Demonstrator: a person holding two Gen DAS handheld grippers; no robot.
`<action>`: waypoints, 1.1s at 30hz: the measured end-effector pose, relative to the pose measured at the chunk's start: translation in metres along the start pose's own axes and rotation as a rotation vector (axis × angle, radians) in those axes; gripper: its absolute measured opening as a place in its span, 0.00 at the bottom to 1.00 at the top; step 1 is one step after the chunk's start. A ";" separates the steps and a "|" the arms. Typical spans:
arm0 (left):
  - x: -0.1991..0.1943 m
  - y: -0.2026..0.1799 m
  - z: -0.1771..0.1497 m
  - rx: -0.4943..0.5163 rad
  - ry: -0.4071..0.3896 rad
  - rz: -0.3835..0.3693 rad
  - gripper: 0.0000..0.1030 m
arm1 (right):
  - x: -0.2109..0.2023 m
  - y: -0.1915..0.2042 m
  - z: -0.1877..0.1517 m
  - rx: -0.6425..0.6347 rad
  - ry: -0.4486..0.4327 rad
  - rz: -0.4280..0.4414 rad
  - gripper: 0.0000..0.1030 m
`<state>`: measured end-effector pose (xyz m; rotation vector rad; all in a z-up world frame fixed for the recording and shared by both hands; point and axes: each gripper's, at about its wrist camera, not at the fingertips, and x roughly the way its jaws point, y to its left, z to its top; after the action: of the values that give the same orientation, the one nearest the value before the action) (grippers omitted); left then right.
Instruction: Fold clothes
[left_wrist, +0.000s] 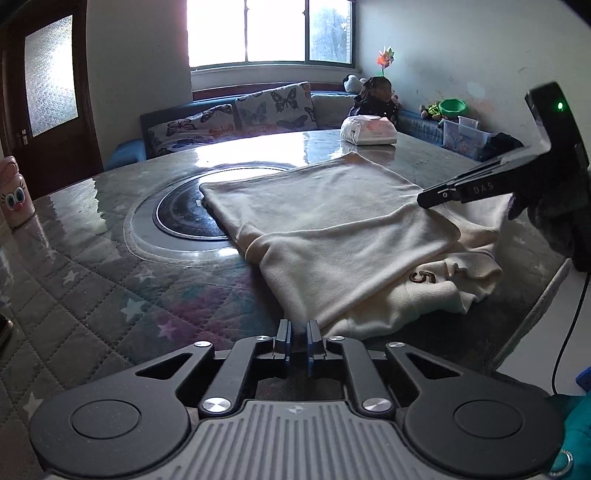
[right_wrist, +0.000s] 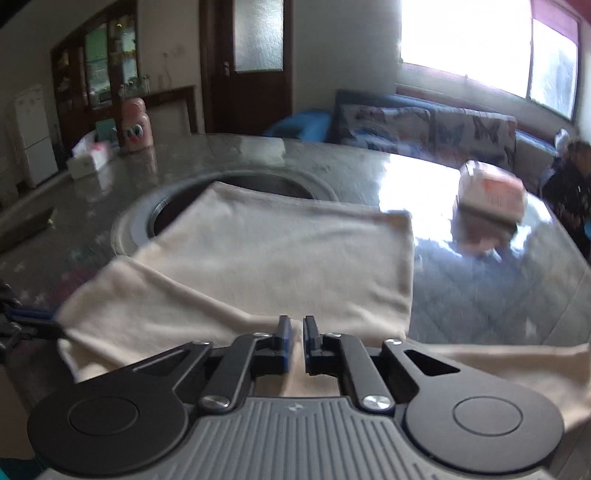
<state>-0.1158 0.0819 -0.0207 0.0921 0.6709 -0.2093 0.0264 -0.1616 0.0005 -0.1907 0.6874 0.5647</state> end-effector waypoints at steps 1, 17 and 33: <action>-0.003 0.004 0.002 -0.003 -0.001 0.004 0.11 | -0.002 -0.001 -0.001 0.006 -0.006 0.003 0.09; 0.071 0.015 0.062 -0.082 -0.021 -0.058 0.12 | -0.005 0.013 -0.023 -0.059 0.010 0.087 0.15; 0.067 0.007 0.057 -0.087 -0.034 -0.080 0.50 | 0.011 0.011 -0.016 -0.035 -0.021 0.088 0.34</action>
<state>-0.0289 0.0692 -0.0180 -0.0217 0.6493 -0.2574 0.0184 -0.1537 -0.0185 -0.1872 0.6680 0.6621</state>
